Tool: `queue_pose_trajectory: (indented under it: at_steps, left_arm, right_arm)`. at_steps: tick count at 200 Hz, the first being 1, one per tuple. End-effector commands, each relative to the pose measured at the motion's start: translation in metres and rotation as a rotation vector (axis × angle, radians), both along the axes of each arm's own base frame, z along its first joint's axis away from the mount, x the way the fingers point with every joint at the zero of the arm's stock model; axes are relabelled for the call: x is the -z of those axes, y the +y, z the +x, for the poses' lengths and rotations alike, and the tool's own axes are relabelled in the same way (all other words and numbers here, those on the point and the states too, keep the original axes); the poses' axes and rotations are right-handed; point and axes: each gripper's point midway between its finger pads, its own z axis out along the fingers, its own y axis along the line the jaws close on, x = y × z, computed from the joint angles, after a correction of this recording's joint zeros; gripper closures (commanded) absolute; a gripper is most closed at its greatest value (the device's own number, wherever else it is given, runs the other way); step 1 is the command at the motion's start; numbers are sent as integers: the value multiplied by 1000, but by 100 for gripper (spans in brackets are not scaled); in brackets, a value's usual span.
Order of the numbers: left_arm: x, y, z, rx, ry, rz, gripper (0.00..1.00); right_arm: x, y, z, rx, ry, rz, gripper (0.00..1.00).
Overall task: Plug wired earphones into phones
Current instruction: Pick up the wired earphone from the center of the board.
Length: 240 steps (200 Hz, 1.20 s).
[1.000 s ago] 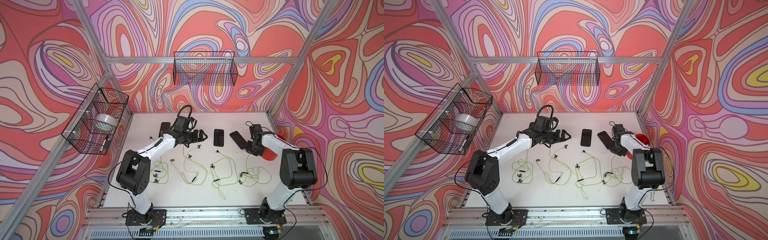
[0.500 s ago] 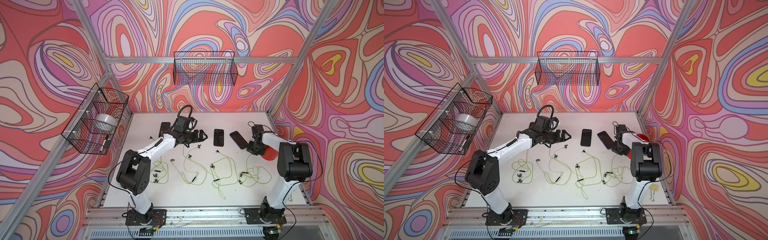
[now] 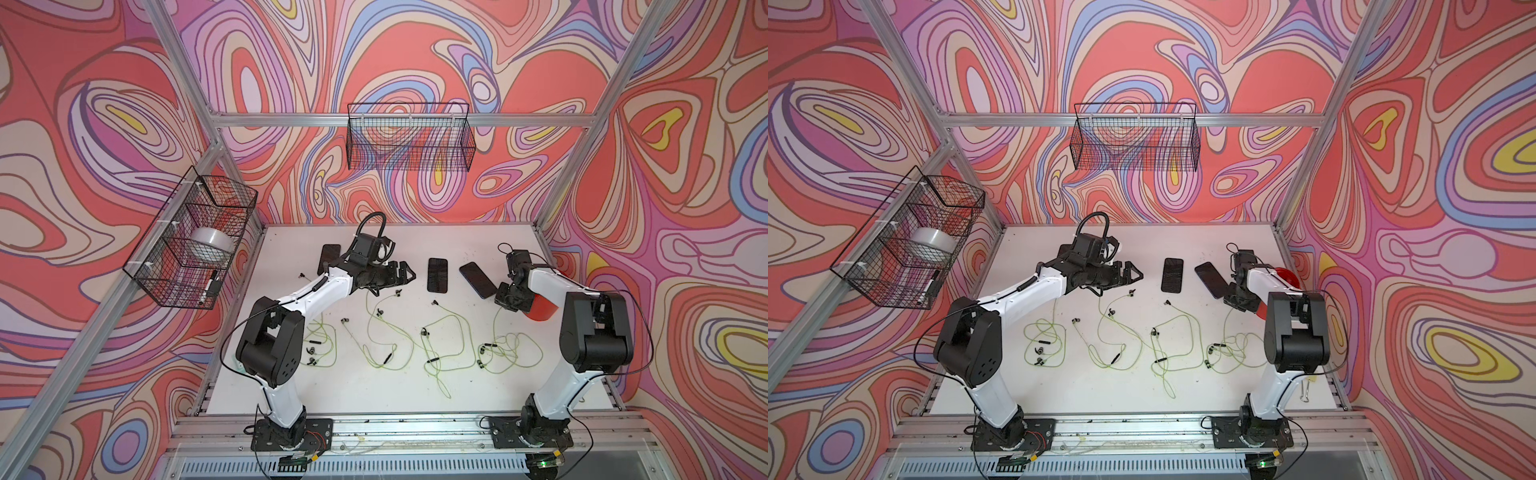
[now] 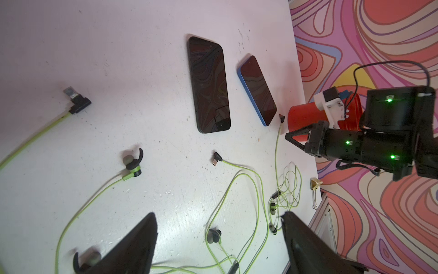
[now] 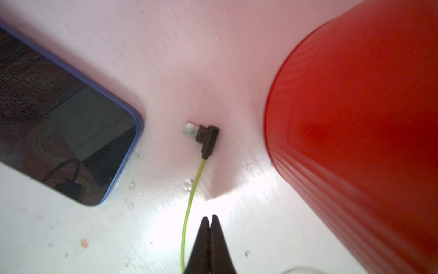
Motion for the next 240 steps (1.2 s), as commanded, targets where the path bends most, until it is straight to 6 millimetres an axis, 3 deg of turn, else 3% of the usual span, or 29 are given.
queue_pose_trajectory:
  at_steps: [1,22,26,43,80,99,144,165,197,202,227,240]
  left_arm:
    - [3,-5,-1,7,10,-23,15]
    - [2,-4,-1,8,3,-20,15]
    - [1,-4,-1,8,2,-19,15]
    - [2,-3,-1,8,-1,-15,15]
    - [3,-3,-1,8,1,-10,15]
    - [4,-2,-1,4,6,-8,15]
    - [7,-3,-1,1,16,-8,15]
    - [10,-4,-1,1,31,-16,16]
    - [11,-8,-2,5,50,-44,16]
    - [11,-9,-2,7,52,-49,16]
    - [3,-20,-4,35,51,-112,16]
    - [-3,-30,-5,45,55,-167,17]
  right_arm:
    - [-11,-4,2,-7,-11,-18,82]
    - [-13,-1,13,4,-40,3,72]
    - [-3,-1,12,6,-15,8,71]
    - [4,-1,17,12,-4,12,66]
    - [22,-2,14,22,41,9,66]
    - [30,-3,12,32,62,5,70]
    - [43,-2,3,23,105,6,97]
    - [27,-5,4,12,78,-14,100]
    - [-9,-5,4,-29,12,-29,100]
    - [-22,-4,5,-37,-22,-24,100]
    - [-44,12,-2,-92,-72,48,100]
    - [-49,31,-4,-139,-103,139,100]
